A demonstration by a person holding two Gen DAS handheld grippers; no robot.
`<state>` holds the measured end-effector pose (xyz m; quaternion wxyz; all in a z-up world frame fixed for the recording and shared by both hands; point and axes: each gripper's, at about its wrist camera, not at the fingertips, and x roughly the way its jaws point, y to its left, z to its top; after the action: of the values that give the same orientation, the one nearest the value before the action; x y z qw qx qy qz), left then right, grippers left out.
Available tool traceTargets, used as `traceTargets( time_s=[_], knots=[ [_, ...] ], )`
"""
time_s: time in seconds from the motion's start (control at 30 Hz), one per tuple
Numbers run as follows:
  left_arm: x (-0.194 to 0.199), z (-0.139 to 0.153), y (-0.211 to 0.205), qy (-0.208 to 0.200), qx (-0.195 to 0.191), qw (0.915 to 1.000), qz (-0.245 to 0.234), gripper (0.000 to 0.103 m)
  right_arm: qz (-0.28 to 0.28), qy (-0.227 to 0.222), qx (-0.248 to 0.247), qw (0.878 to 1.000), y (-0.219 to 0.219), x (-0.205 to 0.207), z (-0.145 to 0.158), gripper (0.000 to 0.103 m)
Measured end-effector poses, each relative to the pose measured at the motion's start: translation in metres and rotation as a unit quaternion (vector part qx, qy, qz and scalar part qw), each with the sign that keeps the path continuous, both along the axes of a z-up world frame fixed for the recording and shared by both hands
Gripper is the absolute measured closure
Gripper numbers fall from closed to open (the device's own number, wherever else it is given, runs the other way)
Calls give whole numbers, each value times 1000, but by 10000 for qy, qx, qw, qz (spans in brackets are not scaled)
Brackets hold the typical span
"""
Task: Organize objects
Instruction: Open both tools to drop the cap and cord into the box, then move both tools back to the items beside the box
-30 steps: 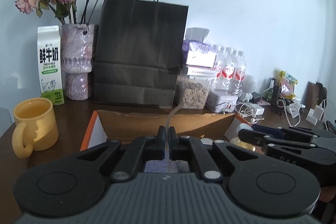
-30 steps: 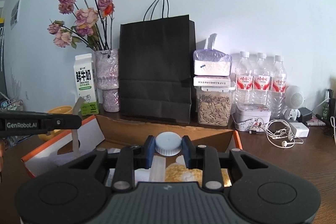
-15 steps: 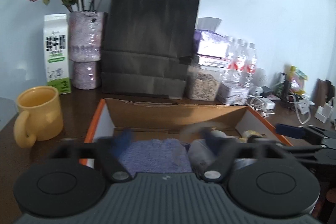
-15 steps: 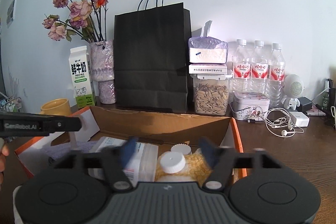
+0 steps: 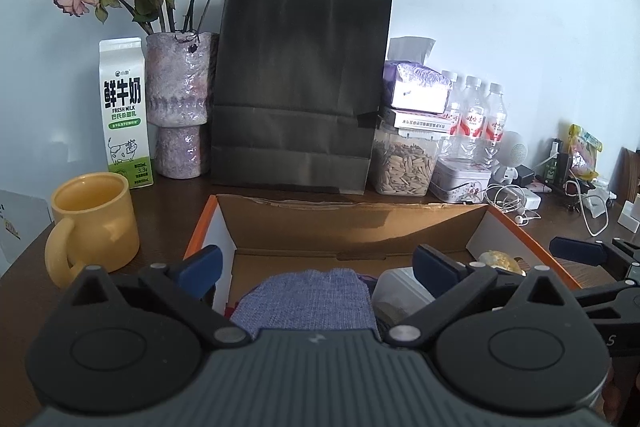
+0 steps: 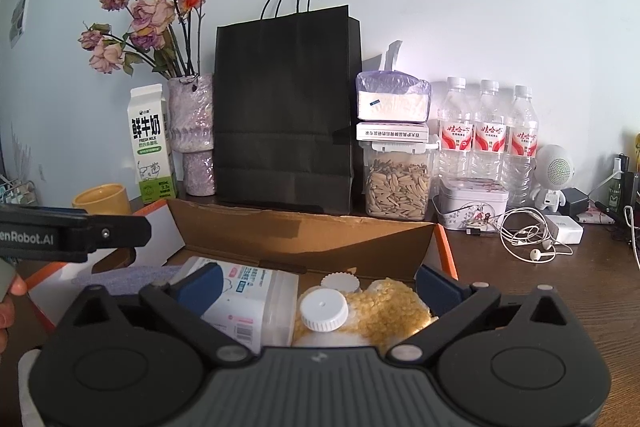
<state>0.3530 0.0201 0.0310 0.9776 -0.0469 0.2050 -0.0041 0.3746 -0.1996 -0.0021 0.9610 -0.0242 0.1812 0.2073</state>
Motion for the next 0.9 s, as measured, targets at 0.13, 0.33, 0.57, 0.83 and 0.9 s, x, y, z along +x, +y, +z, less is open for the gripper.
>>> traceTargets(
  time_s=[0.13,0.33,0.57,0.83,0.9],
  knots=[
    [-2,1,-1,-7,-2,10000,-14,0,2,-8,-18,10000,1,-1,0,0],
    [-9,4,-3,-29,3,10000,-48,0,35,-96,-47,9999,2,-9,3,0],
    [-29,7,-1,-46,-41,10000,12,0,75,-208,-70,9997,2,-27,9,0],
    [-64,4,4,55,-100,9999,73,0,173,-183,-102,9996,3,-60,7,0],
    [-74,3,6,99,-84,9999,86,0,191,-174,-112,9996,3,-69,7,0]
  ],
)
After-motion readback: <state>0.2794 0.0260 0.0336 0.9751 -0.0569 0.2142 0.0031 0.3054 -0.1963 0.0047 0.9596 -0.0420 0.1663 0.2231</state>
